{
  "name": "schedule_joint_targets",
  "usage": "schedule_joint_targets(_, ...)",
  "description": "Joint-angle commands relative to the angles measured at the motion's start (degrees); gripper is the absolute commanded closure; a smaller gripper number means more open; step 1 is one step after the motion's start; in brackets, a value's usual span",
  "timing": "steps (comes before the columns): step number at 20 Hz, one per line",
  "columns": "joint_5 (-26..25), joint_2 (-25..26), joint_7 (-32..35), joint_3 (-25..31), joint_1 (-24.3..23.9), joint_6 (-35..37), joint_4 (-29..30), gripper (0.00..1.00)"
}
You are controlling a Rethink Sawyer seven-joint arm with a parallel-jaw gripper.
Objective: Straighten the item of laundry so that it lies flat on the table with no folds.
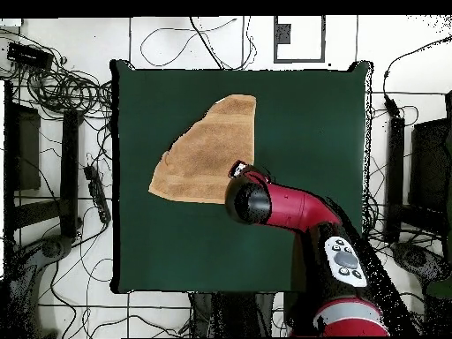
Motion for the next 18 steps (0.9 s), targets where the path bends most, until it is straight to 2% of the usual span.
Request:
schedule_joint_targets(1,1.23,5.59,9.68,5.79,3.04,-5.81,3.95,0.0)
schedule_joint_targets(7,-2.58,9.79,5.53,9.51,-1.68,-9.81,2.61,0.0)
schedule_joint_targets(13,-10.65,16.97,-1.99,18.94,-11.58,-9.91,-1.12,0.0)
schedule_joint_targets(18,-14.19,18.88,-1.78,21.18,-13.4,-8.93,-3.27,0.0)
